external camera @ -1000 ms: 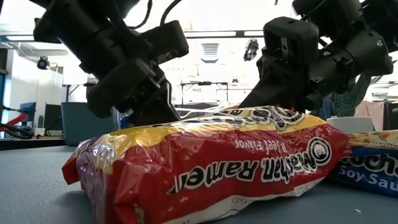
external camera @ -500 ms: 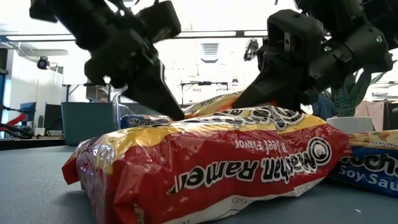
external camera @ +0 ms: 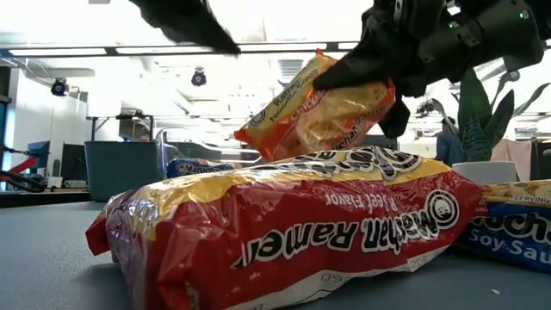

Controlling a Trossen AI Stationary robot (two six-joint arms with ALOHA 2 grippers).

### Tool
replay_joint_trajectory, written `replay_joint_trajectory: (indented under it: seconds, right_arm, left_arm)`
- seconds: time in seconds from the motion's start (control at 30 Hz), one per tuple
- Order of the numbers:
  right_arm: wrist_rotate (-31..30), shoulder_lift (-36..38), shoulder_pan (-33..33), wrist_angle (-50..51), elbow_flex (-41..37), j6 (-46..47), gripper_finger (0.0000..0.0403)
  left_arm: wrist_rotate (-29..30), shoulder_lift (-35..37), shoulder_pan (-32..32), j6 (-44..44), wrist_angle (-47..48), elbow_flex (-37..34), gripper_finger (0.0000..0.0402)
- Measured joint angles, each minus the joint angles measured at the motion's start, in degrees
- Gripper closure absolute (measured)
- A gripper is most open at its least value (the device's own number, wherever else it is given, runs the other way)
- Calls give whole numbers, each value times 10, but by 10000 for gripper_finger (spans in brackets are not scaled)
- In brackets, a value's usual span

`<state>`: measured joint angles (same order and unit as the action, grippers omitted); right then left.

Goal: Sort Maruchan noodles
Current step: Put the orange noodle pack into the blue bin

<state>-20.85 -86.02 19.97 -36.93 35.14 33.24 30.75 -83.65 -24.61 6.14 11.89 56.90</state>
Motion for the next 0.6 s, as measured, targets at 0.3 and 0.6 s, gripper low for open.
replay_joint_trajectory:
  seconds: [0.3, 0.6]
  right_arm:
    - [-4, 8, 0, -24, 0, -60, 280]
    - [-2, 33, 0, -63, 0, -158, 280]
  left_arm:
    - [2, 84, -3, -37, -98, -34, 322]
    - [-2, 90, -3, -7, -264, -130, 200]
